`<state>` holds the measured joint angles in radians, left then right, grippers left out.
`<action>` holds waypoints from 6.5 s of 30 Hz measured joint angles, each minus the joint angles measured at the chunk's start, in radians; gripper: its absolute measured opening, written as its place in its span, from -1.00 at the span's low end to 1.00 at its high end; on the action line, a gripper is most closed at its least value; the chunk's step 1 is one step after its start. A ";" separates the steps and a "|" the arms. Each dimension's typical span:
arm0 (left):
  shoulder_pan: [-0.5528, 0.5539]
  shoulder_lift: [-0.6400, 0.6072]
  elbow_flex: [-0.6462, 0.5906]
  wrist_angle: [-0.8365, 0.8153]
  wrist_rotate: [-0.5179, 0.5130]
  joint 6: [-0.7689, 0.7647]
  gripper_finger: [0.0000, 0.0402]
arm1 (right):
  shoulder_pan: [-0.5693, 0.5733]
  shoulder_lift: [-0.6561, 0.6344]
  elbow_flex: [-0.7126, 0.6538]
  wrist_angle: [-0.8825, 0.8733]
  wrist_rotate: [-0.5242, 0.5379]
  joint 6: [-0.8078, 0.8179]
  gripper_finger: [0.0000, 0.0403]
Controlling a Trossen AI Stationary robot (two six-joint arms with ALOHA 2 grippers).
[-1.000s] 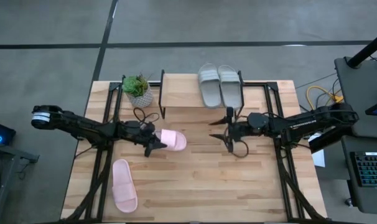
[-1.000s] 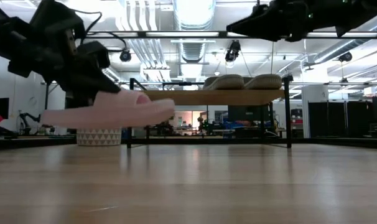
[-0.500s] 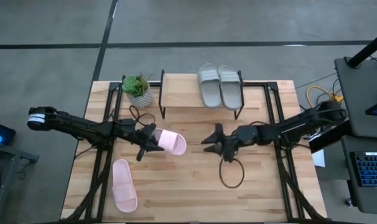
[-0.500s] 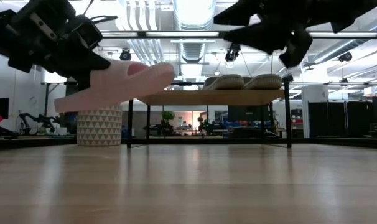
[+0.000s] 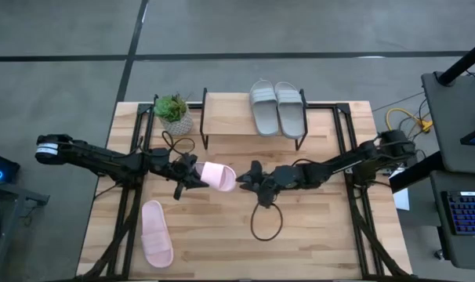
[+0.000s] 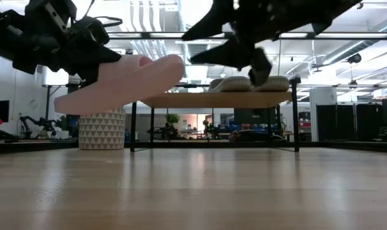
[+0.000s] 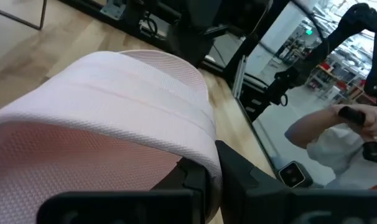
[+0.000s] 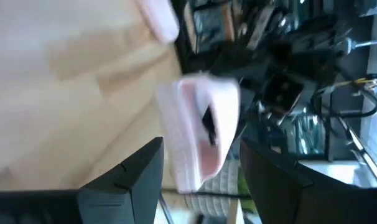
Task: Pick and place slides into the shelf
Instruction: Put the top pink slide on the shelf
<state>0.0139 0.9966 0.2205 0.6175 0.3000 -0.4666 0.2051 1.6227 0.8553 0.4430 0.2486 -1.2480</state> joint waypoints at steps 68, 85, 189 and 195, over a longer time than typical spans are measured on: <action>0.000 0.026 0.002 0.137 -0.020 0.104 -0.46 | -0.006 0.093 0.171 -0.143 0.087 0.037 -0.86; 0.000 0.011 0.002 0.210 -0.020 0.237 0.57 | 0.092 0.034 0.172 -0.245 0.226 0.135 -0.86; 0.000 -0.835 -0.035 -0.556 -0.523 0.656 0.65 | -0.158 0.310 0.558 -0.514 0.870 0.734 -0.69; 0.000 -0.821 -0.035 -0.558 -0.522 0.656 0.65 | -0.152 0.310 0.558 -0.527 0.870 0.697 -0.62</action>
<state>0.0135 0.1757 0.1852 0.0590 -0.2222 0.1890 0.0532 1.9328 1.4132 -0.0842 1.1191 -0.5507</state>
